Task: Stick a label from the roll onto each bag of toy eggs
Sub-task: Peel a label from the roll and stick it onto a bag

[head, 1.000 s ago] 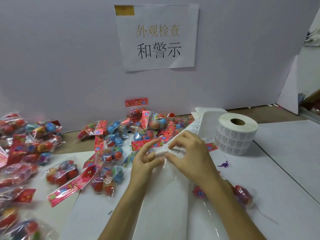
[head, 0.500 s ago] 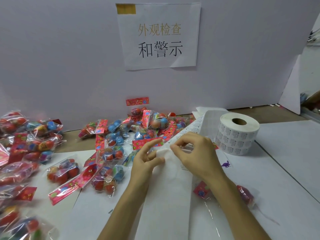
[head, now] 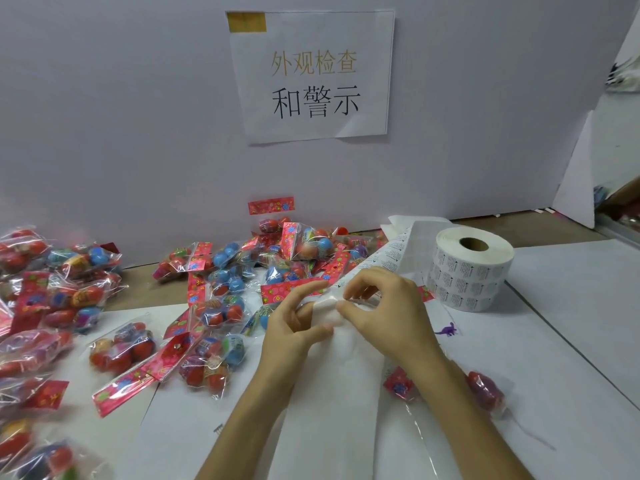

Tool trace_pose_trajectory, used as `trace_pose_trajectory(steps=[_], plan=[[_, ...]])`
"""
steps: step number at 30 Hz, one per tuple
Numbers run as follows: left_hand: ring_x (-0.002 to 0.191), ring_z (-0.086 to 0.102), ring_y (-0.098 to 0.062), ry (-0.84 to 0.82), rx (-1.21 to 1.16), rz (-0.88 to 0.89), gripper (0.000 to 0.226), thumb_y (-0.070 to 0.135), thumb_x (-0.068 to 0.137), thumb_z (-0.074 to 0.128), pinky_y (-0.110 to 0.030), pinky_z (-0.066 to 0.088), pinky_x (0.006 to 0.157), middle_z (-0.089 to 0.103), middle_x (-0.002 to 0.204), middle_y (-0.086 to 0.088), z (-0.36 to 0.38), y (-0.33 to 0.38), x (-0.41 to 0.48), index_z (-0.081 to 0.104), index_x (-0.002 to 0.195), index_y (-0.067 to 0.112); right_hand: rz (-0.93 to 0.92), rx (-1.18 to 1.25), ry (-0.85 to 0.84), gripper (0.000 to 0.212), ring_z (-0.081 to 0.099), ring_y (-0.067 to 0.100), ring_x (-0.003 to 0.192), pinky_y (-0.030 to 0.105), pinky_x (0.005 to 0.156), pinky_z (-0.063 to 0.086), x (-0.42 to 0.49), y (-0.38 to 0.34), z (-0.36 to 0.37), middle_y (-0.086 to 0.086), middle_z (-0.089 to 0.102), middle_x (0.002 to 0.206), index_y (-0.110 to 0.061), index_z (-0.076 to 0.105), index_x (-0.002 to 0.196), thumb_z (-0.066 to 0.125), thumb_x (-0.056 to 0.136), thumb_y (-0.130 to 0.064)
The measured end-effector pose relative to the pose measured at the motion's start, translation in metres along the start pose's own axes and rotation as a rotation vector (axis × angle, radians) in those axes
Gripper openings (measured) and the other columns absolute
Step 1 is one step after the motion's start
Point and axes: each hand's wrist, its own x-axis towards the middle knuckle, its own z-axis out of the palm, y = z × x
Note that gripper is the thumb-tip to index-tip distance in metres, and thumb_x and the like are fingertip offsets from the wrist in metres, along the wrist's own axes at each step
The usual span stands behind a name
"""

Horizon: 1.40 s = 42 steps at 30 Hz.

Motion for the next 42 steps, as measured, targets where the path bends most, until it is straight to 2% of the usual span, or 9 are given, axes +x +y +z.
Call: trace_pose_trajectory(steps=[3,8,12,19,24,29,32,35,42], plan=[[0.087,0.07,-0.013,-0.03,0.013,-0.005,0.076,-0.027,0.072,0.061,-0.023,0.057,0.072,0.076,0.1,-0.001,0.002,-0.003,-0.001,0.075,0.112,0.037,0.035,0.013,0.102,0.016,0.064,0.006,0.069,0.023,0.064,0.053,0.004,0.005,-0.003,-0.013,0.067,0.068,-0.022,0.068,0.072,0.074,0.086,-0.02],[0.083,0.068,-0.019,-0.014,-0.006,-0.012,0.066,-0.004,0.064,0.066,-0.024,0.056,0.071,0.069,0.093,-0.014,0.001,-0.003,-0.001,0.073,0.116,0.035,0.012,0.048,-0.037,0.012,0.065,0.004,0.078,0.022,0.072,0.053,0.005,0.007,-0.008,-0.016,0.067,0.079,-0.028,0.07,0.077,0.08,0.08,-0.034],[0.082,0.07,-0.026,-0.018,-0.023,0.003,0.068,-0.018,0.075,0.065,-0.028,0.057,0.071,0.065,0.092,-0.034,-0.002,-0.002,0.0,0.073,0.115,0.036,-0.008,-0.016,-0.125,0.017,0.062,0.003,0.083,0.029,0.077,0.052,0.002,0.007,-0.003,-0.016,0.064,0.088,-0.031,0.07,0.08,0.085,0.073,-0.037],[0.089,0.071,-0.011,-0.014,0.009,0.042,0.071,-0.022,0.071,0.063,-0.022,0.057,0.073,0.077,0.106,0.002,0.002,0.0,-0.001,0.076,0.108,0.037,0.039,0.072,-0.07,0.014,0.063,0.005,0.077,0.024,0.068,0.053,0.002,0.008,-0.001,-0.018,0.067,0.08,-0.028,0.073,0.071,0.087,0.073,-0.027],[0.097,0.068,-0.009,-0.013,0.0,0.025,0.069,-0.006,0.059,0.061,-0.023,0.057,0.076,0.074,0.115,0.008,0.001,-0.002,-0.001,0.076,0.11,0.038,0.051,0.071,-0.041,0.013,0.065,0.004,0.072,0.021,0.065,0.052,0.004,0.009,-0.002,-0.014,0.069,0.072,-0.023,0.074,0.07,0.082,0.08,-0.021],[0.107,0.07,-0.027,-0.092,-0.03,-0.067,0.056,0.006,0.067,0.067,-0.039,0.058,0.087,0.074,0.12,0.0,0.001,-0.007,0.0,0.074,0.115,0.034,0.127,0.108,0.24,0.014,0.063,-0.002,0.073,0.011,0.059,0.046,0.008,0.011,-0.012,-0.018,0.067,0.067,-0.023,0.071,0.076,0.075,0.089,-0.022],[0.082,0.054,-0.026,-0.175,0.098,-0.064,0.032,0.034,0.083,0.068,-0.036,0.041,0.071,0.067,0.096,-0.004,0.004,-0.007,-0.003,0.077,0.113,0.028,0.113,0.126,0.403,0.009,0.062,0.0,0.073,0.018,0.057,0.045,0.008,0.008,-0.016,-0.018,0.065,0.071,-0.025,0.07,0.084,0.074,0.09,-0.03],[0.046,0.031,-0.012,-0.383,0.109,-0.135,0.051,0.061,0.093,0.056,-0.018,0.036,0.05,0.034,0.047,0.006,0.007,-0.003,-0.007,0.081,0.101,0.018,0.063,0.093,0.423,0.014,0.061,0.004,0.07,0.021,0.055,0.046,0.007,0.006,-0.014,-0.018,0.061,0.066,-0.025,0.069,0.087,0.074,0.089,-0.038],[0.041,0.025,-0.012,-0.251,-0.229,-0.235,0.066,0.069,0.096,0.045,-0.022,0.034,0.046,0.023,0.042,0.005,-0.005,0.0,-0.001,0.077,0.114,0.014,-0.06,0.278,0.105,0.025,0.066,0.01,0.074,0.021,0.068,0.053,0.003,-0.006,-0.009,-0.012,0.07,0.078,-0.032,0.07,0.099,0.084,0.081,-0.023]])
